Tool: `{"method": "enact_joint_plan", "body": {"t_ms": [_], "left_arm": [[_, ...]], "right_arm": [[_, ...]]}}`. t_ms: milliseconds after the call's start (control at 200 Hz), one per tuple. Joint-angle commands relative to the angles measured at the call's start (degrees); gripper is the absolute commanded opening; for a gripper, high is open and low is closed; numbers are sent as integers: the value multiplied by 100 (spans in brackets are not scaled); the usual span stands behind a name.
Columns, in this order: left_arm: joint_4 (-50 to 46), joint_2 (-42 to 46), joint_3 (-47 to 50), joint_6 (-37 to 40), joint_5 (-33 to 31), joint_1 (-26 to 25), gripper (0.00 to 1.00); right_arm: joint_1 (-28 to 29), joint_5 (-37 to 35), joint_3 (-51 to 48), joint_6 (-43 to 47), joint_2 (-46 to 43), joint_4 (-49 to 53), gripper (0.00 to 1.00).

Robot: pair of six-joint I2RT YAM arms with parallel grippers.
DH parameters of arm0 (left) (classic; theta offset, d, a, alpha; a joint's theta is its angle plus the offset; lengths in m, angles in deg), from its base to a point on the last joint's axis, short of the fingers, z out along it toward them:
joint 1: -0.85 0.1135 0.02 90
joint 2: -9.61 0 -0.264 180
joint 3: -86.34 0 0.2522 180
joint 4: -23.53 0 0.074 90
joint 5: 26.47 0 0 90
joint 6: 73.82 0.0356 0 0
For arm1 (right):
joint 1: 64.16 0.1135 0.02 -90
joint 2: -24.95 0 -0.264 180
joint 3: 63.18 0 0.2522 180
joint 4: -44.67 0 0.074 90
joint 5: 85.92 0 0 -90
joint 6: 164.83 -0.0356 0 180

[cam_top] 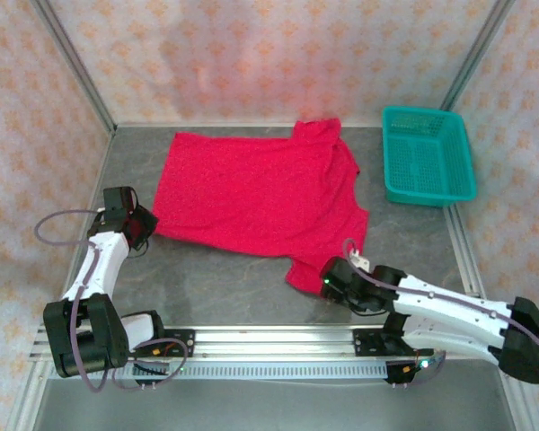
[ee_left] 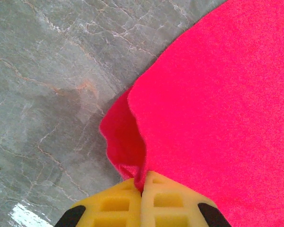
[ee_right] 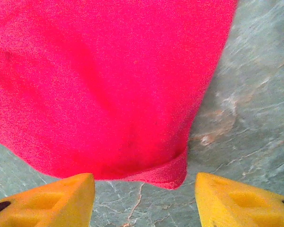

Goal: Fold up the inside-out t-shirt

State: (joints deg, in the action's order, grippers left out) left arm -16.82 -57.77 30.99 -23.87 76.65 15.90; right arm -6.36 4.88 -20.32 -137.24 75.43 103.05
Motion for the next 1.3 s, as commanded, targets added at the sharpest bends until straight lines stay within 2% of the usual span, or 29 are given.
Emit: {"method": "enact_joint_plan", "body": {"t_ms": [0, 90, 170, 250, 440, 610, 671, 766, 881, 1061, 1186, 1296], "left_arm": [[-171, 40, -136, 65, -23, 40, 0], [-150, 41, -125, 68, -12, 38, 0], [-121, 34, -112, 42, 28, 39, 0], [-93, 36, -101, 33, 42, 39, 0], [-92, 23, -121, 41, 42, 33, 0], [-75, 17, -127, 15, 40, 33, 0], [-75, 23, -129, 15, 42, 35, 0], [-95, 36, -147, 6, 36, 34, 0], [-127, 43, -212, 15, 24, 33, 0], [-296, -73, -557, 90, -129, 38, 0], [-744, -323, -1145, 299, -510, 104, 0], [-936, -436, -1463, 250, -477, 285, 0]], "right_arm": [[-279, -370, -46, -78, -385, 326, 59], [-574, -134, -238, 21, -462, 94, 54], [-712, 9, -355, 109, -309, -208, 41], [-727, 90, -388, 184, -22, -461, 35], [-722, 603, -484, 204, 635, -1096, 35], [-625, 721, -659, -77, 610, -1275, 35], [-605, 695, -685, -147, 507, -1245, 27], [-593, 674, -705, -277, 314, -1187, 0], [-595, 604, -490, -253, 161, -876, 0], [-762, 116, 523, 581, 190, 590, 0], [-902, -1237, 1757, 1137, 328, 2297, 0], [-902, -2147, 2464, 1157, 379, 2929, 0]]}}
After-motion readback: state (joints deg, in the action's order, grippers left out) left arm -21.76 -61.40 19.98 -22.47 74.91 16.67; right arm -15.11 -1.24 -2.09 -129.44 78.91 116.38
